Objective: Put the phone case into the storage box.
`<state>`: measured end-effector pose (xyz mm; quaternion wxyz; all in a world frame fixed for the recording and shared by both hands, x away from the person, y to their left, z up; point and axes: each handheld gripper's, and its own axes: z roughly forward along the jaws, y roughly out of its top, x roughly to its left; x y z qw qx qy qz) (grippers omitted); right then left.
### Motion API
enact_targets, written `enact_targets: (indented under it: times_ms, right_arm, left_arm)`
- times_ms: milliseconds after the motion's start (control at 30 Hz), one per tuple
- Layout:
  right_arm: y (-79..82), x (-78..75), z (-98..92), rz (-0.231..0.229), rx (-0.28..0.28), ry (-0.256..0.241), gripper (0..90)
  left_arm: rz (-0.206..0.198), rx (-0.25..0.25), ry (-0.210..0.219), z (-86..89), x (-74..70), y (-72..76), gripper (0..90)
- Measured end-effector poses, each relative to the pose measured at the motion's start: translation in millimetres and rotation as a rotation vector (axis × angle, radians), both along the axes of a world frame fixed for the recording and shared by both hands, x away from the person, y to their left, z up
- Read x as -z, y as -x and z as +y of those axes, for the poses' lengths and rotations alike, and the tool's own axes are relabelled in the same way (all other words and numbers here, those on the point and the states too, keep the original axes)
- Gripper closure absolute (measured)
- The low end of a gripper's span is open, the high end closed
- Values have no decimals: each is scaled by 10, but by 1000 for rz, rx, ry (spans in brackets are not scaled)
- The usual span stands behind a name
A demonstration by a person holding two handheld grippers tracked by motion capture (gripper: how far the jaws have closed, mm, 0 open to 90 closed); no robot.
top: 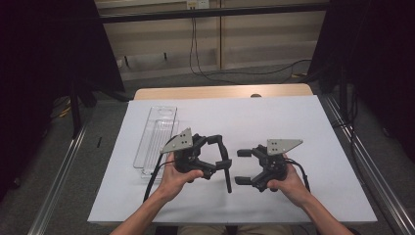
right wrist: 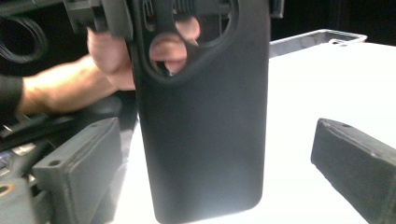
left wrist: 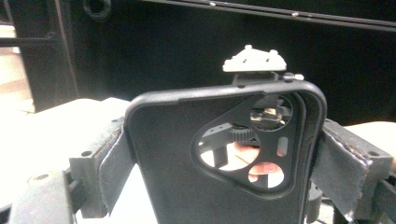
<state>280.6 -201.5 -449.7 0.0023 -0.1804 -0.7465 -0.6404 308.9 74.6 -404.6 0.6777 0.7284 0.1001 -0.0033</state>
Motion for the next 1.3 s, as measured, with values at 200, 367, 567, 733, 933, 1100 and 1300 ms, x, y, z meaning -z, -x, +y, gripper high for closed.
enact_targets:
  times_ms: [200, 367, 567, 733, 933, 1100, 1300]
  right_arm:
    - [27, -15, -9, -52, 39, 66, 9]
    - [20, -10, -36, -64, 83, 90, 9]
    - [25, -1, -92, -96, 192, 129, 7]
    - [47, 24, -132, -97, 268, 121, 7]
    - [81, -23, -190, -83, 363, 102, 2]
    - [125, -9, -239, -97, 409, 108, 4]
    - [185, -4, -319, -96, 487, 113, 4]
  left_arm:
    - [1, -39, 2, 13, 8, -6, 138]
    - [4, -73, -14, 24, 7, -4, 138]
    - [3, -103, -42, 67, -2, -14, 138]
    - [1, -133, -50, 102, -22, -10, 138]
    - [-5, -183, -52, 115, -27, -6, 138]
    - [-2, -220, -73, 128, -42, 9, 138]
    - [7, -265, -78, 160, -57, 6, 138]
